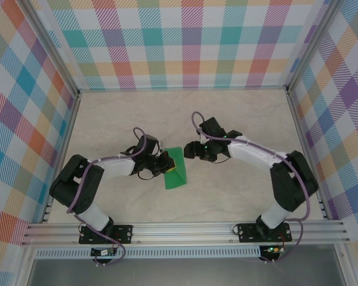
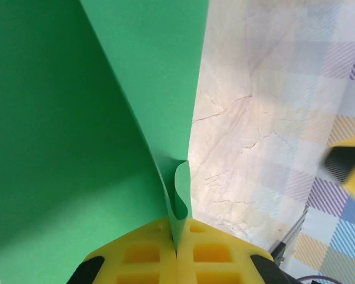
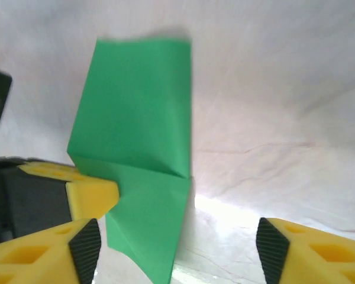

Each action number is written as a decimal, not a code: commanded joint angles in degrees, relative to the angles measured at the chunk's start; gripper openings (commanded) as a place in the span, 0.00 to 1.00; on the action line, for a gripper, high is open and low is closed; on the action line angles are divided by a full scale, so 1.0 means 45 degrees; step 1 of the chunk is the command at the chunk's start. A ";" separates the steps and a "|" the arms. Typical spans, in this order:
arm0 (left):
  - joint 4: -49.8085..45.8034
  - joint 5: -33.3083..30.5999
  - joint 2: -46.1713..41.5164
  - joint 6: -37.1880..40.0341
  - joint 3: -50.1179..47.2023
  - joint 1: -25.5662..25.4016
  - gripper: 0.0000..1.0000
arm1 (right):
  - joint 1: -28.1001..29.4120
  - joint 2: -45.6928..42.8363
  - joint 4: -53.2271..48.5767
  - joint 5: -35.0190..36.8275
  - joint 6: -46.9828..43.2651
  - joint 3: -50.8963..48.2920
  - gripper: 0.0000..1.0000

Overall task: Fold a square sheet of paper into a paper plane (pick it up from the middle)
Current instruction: Turn over the paper at the center of the table.

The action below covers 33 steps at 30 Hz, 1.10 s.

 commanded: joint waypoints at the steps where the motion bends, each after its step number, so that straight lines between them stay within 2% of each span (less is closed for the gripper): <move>1: -0.4615 -0.1847 -0.1274 0.2332 0.1737 -0.0202 0.01 | -0.0190 -0.1351 -0.0962 0.2775 0.0500 -0.0216 0.92; 2: -0.5983 -0.2584 -0.1493 0.2858 0.2368 -0.0241 0.01 | -0.0207 -0.1706 -0.1079 0.3206 0.0499 -0.0279 1.00; 5: -0.9223 -0.4800 -0.1851 0.4110 0.4263 -0.0428 0.01 | -0.0259 -0.2567 -0.1237 0.4161 0.0466 -0.0419 1.00; 9: -1.2192 -0.7886 -0.1666 0.5355 0.6355 -0.0889 0.02 | -0.0308 -0.3381 -0.1627 0.5339 0.0953 -0.0607 1.00; 14: -1.3937 -1.1830 -0.0308 0.6097 0.8294 -0.1678 0.02 | -0.0460 -0.3947 -0.2316 0.6297 0.1795 -0.0800 1.00; 18: -1.4938 -1.5368 0.1741 0.6046 0.9580 -0.2494 0.03 | -0.0672 -0.4316 -0.2549 0.6338 0.2303 -0.1081 1.00; 20: -1.5146 -1.6521 0.2879 0.6022 1.0032 -0.2870 0.03 | -0.0856 -0.4380 -0.2842 0.6264 0.2448 -0.1116 1.00; 22: -1.5105 -1.7233 0.3983 0.5998 1.0370 -0.3154 0.02 | -0.1088 -0.4455 -0.2972 0.6025 0.2512 -0.1154 1.00; 25: -1.4794 -1.7451 0.5371 0.5944 1.0902 -0.3601 0.02 | -0.1427 -0.4630 -0.3151 0.5752 0.2665 -0.1217 1.00; 29: -1.4079 -1.7238 0.6863 0.5865 1.1466 -0.4338 0.02 | -0.1718 -0.5070 -0.3541 0.6085 0.2809 -0.1309 1.00; 33: -1.3402 -1.6398 0.7950 0.5724 1.1737 -0.5048 0.02 | -0.2113 -0.5595 -0.3548 0.6009 0.2967 -0.1615 1.00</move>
